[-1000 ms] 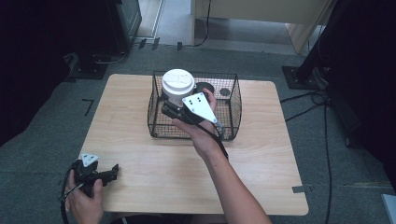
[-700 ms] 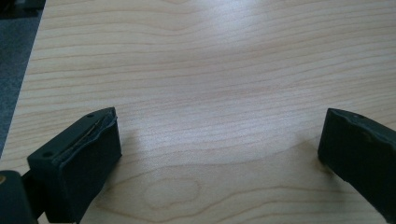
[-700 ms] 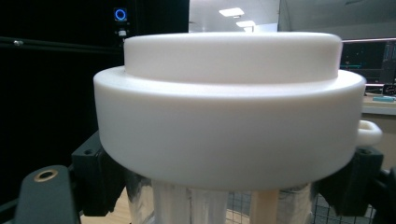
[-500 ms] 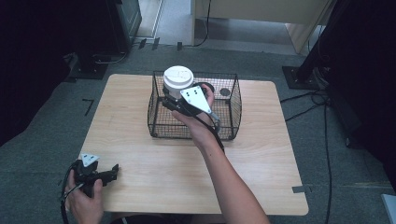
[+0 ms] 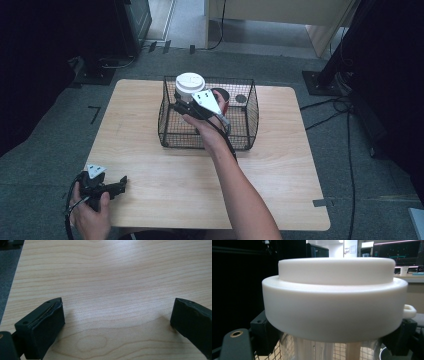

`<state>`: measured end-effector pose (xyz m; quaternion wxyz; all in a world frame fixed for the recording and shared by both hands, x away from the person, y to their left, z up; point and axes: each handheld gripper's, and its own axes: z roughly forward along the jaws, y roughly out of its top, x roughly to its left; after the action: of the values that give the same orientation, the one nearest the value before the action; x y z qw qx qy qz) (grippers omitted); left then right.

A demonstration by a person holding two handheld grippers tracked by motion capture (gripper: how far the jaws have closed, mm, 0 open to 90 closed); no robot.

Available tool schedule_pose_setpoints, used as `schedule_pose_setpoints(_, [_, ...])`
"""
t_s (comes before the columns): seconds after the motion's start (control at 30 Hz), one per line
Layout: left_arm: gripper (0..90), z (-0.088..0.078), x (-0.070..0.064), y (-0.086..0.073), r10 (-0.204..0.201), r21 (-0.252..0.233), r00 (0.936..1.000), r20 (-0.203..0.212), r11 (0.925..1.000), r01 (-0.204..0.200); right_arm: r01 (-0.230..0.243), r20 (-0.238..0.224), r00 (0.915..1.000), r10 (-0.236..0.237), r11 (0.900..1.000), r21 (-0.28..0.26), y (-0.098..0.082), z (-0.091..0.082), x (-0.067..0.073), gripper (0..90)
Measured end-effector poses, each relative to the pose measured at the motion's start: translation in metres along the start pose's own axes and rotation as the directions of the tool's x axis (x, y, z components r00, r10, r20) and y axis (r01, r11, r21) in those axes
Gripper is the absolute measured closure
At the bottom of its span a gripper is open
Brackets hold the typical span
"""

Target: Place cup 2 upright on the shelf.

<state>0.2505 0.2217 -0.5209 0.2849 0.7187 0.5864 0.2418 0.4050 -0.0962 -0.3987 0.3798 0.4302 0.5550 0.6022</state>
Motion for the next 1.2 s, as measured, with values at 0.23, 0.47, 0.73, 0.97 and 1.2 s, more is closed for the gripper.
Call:
schedule_pose_setpoints(0.23, [0.0,0.0,0.0,0.0,0.0,0.0,1.0,0.0,1.0,0.0,0.004,0.019,0.9998,-0.004,0.999,0.037,-0.012,0.015,-0.005,16.0])
schedule_pose_setpoints(0.47, [0.0,0.0,0.0,0.0,0.0,0.0,1.0,0.0,1.0,0.0,-0.005,-0.002,1.0,0.006,0.998,0.065,-0.027,0.026,-0.006,16.0])
schedule_pose_setpoints(0.73, [0.0,0.0,0.0,0.0,0.0,0.0,1.0,0.0,1.0,0.0,-0.02,-0.007,0.9998,0.021,0.995,0.101,-0.032,0.032,-0.005,16.0])
schedule_pose_setpoints(0.97, [0.0,0.0,0.0,0.0,-0.001,0.0,1.0,0.0,1.0,0.001,0.005,-0.003,1.0,-0.005,0.991,0.133,-0.039,0.035,-0.005,15.9])
schedule_pose_setpoints(1.2, [0.0,0.0,0.0,0.0,-0.001,-0.001,1.0,0.0,1.0,0.001,0.025,-0.033,0.9993,-0.02,0.986,0.165,-0.046,0.037,-0.002,15.9])
